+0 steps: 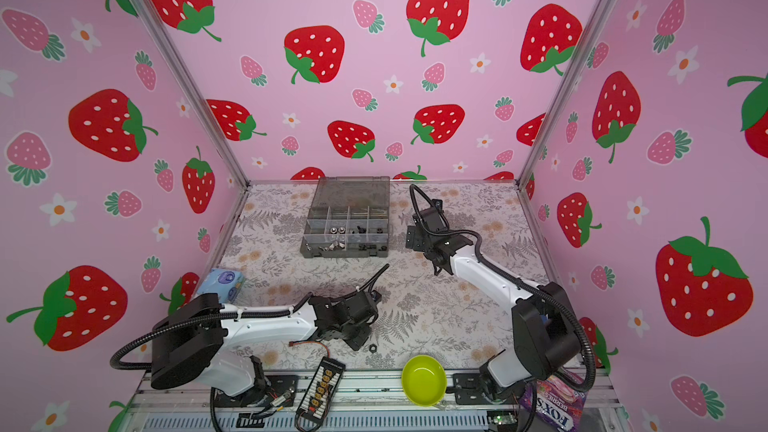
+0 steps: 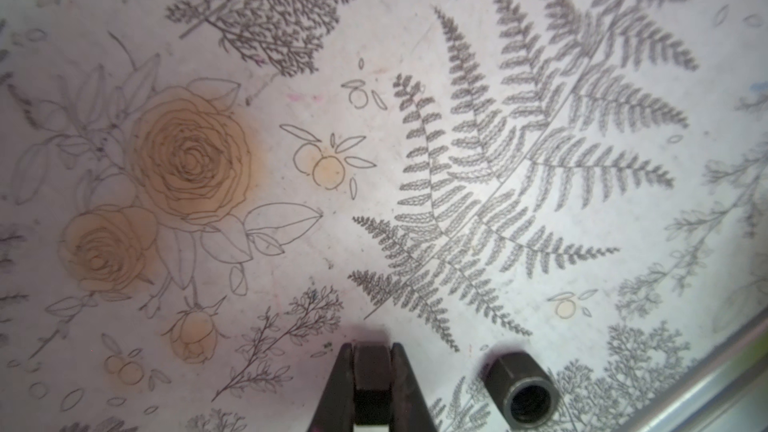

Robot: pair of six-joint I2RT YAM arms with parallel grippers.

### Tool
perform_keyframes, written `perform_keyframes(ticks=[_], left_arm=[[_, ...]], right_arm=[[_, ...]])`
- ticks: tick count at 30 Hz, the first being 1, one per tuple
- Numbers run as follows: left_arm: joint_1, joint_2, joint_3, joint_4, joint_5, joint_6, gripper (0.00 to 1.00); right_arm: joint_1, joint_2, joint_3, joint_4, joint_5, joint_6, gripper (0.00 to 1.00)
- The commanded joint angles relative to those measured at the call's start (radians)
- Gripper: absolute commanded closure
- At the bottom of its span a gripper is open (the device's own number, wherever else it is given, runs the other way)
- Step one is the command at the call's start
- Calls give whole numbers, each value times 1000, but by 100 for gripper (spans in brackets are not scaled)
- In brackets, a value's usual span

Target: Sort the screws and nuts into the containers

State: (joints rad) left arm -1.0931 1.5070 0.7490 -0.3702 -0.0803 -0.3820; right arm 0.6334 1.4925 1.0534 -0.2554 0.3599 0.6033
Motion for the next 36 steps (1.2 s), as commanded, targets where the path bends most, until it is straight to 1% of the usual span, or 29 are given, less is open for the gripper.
perform_keyframes(ticks=[1,6,9,12,19,23,27,32,36], left_arm=[[15,-51,42,-29,-75,-24,90],[66,-89,93,-14,-135,-35,91],[117,-94,131,26,-129,-43,91],[166,-78,175,74,-131,-33,91],[280,4,324,107,-134,-22,92],[354,88,429,114,-101,-21,93],[405,196,547,96,-94,-9,93],[446,330,688,78,-100,6,92],[461,440,802,46,-103,20,92]], right_arm=[[-6,-44,-31,-14,33,27,0],[-6,-79,-78,11,38,49,0],[-6,-93,-96,13,42,66,0],[-6,-107,-121,19,45,80,0],[-6,-123,-156,26,72,97,0],[-6,-115,-159,33,72,103,0],[-5,-109,-162,36,79,111,0],[-6,-104,-173,39,71,121,0],[-6,-110,-183,46,57,127,0]])
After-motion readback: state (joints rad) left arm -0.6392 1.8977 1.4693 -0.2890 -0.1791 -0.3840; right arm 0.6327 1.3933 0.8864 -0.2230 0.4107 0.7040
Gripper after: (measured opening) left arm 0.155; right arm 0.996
